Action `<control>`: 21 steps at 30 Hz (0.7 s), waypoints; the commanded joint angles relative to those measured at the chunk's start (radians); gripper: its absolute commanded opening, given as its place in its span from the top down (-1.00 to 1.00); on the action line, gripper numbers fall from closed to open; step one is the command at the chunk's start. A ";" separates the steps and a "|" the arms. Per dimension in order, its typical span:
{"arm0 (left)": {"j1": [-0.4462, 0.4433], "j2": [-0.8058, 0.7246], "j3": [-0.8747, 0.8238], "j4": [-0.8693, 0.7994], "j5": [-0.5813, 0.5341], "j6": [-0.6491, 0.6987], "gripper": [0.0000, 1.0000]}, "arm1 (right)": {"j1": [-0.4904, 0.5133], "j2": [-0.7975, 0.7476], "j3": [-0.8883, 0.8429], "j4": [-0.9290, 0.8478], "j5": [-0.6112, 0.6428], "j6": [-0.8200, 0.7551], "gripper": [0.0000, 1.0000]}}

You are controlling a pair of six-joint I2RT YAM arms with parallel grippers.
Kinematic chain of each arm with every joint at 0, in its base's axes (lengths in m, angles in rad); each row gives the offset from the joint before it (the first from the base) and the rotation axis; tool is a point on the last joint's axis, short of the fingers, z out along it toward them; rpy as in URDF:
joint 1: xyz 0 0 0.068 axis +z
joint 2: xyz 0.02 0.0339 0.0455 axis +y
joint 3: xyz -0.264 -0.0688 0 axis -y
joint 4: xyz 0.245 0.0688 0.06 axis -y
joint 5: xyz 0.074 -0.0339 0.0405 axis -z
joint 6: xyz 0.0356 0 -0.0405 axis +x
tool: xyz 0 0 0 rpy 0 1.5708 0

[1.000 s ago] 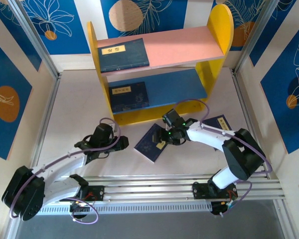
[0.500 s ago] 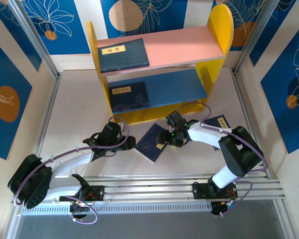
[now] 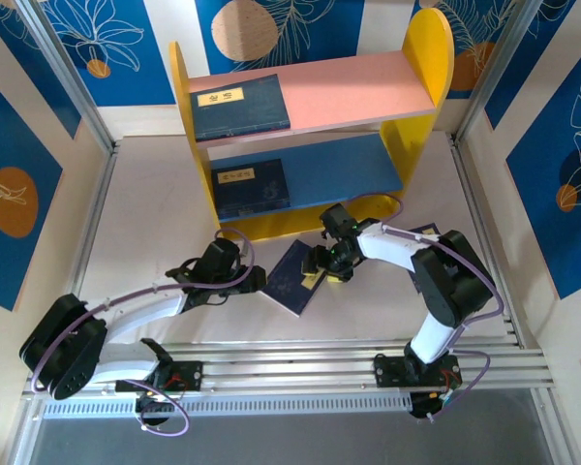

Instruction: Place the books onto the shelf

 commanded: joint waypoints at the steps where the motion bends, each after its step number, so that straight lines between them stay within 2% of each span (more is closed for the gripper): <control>1: -0.014 0.013 0.033 0.002 -0.016 -0.003 0.02 | 0.039 0.089 0.038 0.505 -0.209 -0.047 -0.34; 12: -0.022 0.046 0.042 0.020 -0.011 -0.006 0.03 | 0.088 0.078 0.052 0.477 -0.175 -0.075 -0.34; 21: -0.021 -0.018 0.052 -0.097 -0.103 0.030 -0.01 | 0.156 0.054 0.060 0.337 0.001 -0.119 -0.34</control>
